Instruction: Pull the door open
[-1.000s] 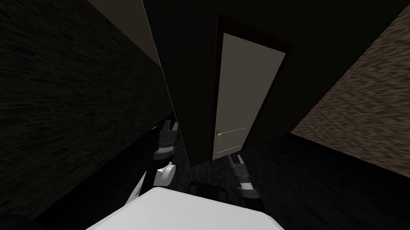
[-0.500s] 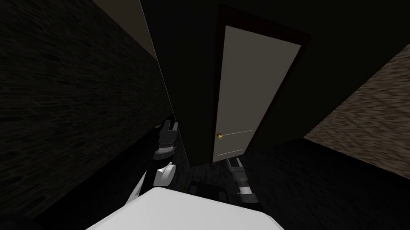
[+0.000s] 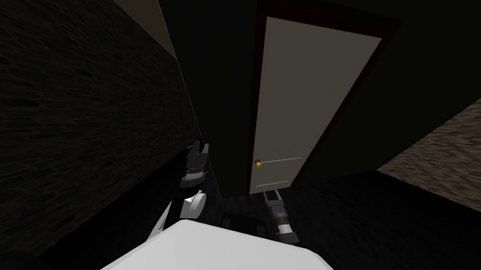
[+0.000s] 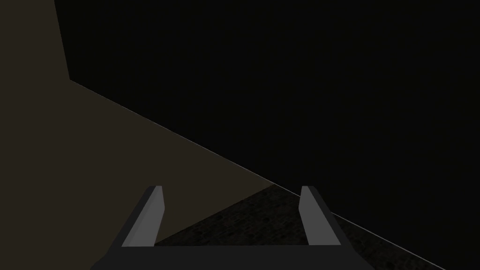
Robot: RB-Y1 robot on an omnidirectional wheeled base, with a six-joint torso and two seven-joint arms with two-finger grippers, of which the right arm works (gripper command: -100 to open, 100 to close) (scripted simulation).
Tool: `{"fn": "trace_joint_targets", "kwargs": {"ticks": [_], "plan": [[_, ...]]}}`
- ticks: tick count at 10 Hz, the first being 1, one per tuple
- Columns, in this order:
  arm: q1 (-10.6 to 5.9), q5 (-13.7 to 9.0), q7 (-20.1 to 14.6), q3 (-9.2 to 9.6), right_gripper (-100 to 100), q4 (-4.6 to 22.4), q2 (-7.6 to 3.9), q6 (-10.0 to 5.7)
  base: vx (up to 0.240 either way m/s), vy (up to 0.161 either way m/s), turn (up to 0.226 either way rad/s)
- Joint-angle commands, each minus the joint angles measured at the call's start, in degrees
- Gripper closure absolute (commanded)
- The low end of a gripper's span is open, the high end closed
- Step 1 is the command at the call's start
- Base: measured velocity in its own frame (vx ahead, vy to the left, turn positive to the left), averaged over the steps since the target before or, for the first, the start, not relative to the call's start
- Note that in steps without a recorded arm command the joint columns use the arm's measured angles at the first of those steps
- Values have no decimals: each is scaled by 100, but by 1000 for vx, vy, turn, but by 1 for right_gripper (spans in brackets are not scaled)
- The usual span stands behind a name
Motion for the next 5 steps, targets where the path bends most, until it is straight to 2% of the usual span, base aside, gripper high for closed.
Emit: {"fn": "trace_joint_targets", "kwargs": {"ticks": [1, 5], "plan": [[-2, 106, 193, -9, -100, 182, 65, -55, 127, -90, 84], [-1, 313, 552, -21, -100, 517, 229, -152, 167, -92, 73]]}}
